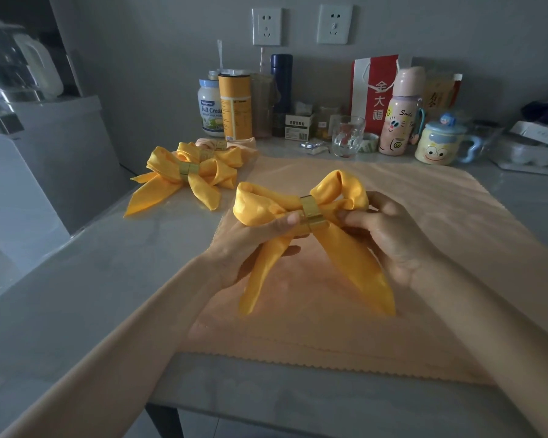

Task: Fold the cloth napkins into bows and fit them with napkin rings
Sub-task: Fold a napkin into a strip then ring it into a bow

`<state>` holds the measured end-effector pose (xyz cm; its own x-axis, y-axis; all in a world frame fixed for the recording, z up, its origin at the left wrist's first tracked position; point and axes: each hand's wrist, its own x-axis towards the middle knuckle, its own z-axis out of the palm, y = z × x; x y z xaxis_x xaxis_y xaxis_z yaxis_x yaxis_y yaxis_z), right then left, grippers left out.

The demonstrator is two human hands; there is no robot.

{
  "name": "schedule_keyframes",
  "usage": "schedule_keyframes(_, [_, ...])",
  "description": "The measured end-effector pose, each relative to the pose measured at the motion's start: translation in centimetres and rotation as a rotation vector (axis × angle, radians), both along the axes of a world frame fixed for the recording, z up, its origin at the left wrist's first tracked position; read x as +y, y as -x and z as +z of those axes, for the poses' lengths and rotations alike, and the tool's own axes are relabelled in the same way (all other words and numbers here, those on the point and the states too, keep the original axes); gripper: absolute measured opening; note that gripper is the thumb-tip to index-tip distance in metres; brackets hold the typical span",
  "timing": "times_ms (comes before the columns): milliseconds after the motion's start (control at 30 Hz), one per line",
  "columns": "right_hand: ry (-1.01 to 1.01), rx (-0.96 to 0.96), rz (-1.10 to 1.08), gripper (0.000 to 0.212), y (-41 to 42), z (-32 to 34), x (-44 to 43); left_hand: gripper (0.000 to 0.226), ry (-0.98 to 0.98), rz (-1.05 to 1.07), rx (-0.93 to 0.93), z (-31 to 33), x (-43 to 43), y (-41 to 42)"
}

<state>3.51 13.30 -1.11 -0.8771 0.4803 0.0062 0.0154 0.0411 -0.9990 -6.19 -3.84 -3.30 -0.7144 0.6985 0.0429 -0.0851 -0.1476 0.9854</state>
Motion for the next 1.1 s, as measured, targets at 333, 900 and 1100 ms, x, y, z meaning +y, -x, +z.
schedule_keyframes(333, [0.065,0.0,0.053,0.03,-0.2,-0.3,-0.2,0.078,0.172,0.061,0.252,-0.3,0.4,-0.2])
schedule_keyframes(900, [0.231,-0.075,0.113,0.043,1.4,-1.7,-2.9,0.039,0.17,0.167,-0.002,0.3,-1.1,0.6])
schedule_keyframes(1100, [0.067,-0.124,0.097,0.044,7.6,-2.6,-8.6,0.036,0.296,0.428,-0.095,1.4,-7.5,4.1])
